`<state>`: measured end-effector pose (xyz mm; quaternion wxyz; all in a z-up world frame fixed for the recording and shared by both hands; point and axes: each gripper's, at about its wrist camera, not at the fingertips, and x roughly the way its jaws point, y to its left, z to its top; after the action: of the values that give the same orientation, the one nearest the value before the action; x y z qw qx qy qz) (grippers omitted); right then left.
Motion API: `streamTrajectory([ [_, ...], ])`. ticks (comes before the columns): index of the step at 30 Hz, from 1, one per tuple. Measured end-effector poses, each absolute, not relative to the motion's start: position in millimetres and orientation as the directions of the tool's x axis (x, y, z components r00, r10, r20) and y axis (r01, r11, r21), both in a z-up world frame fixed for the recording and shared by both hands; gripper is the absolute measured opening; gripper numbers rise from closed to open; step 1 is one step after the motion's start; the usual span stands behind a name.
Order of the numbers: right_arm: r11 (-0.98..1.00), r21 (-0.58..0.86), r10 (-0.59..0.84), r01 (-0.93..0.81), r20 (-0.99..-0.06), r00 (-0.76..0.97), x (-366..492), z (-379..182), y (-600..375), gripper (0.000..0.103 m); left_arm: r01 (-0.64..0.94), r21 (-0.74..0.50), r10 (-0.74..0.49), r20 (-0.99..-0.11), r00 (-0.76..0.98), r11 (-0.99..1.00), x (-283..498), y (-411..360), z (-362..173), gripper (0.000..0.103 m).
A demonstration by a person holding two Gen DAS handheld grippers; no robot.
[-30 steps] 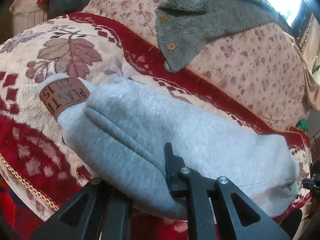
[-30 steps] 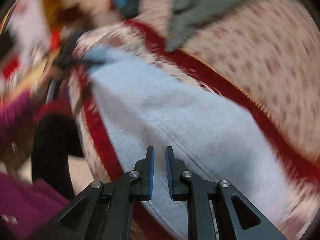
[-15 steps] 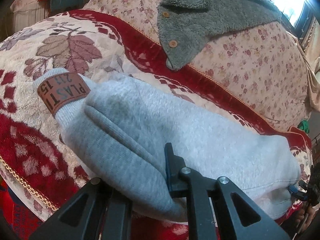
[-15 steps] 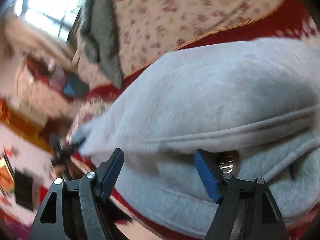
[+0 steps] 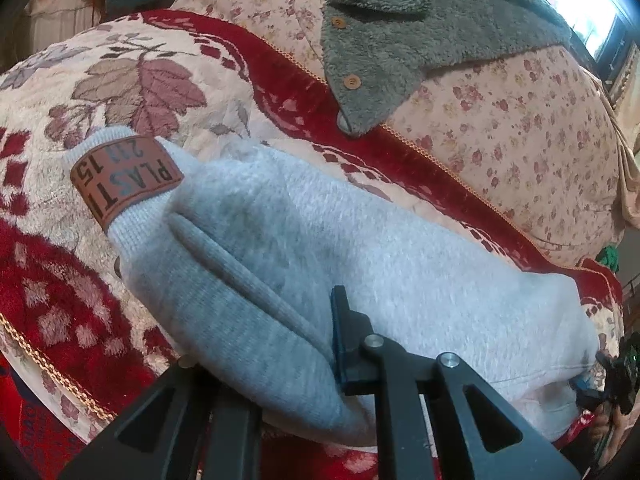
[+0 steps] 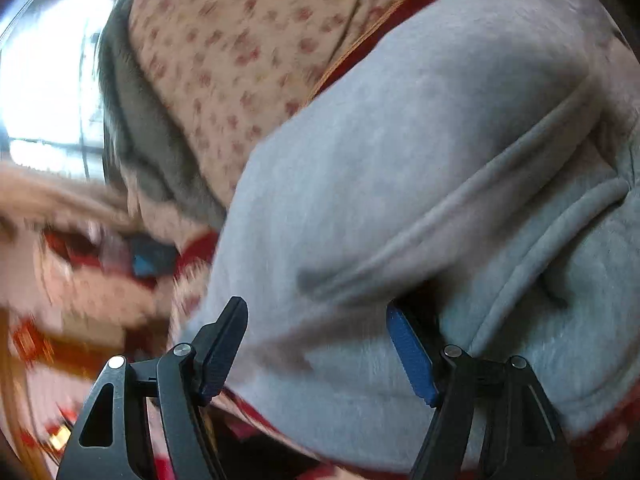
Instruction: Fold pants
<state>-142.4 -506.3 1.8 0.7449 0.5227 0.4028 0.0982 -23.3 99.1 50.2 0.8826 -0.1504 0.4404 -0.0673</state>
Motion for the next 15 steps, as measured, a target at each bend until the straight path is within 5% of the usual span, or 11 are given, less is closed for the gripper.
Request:
streamTrajectory([
  [4,0.417,0.873,0.561,0.252,-0.465,0.685,-136.6,2.0,-510.3,0.074,-0.016,-0.325,-0.251,-0.761,0.599,0.946,-22.4,98.9,50.1,0.012],
  [6,0.451,0.863,0.545,0.227,-0.468,0.696,-139.3,7.6,-513.7,0.032,-0.011,-0.328,-0.255,-0.756,0.602,0.945,-21.5,98.7,51.5,0.012],
  [15,0.403,0.914,0.566,0.056,-0.296,0.769,-126.6,64.2,-531.4,0.021,0.003,-0.374,-0.280,-0.687,0.671,0.927,14.2,87.1,110.9,0.012],
])
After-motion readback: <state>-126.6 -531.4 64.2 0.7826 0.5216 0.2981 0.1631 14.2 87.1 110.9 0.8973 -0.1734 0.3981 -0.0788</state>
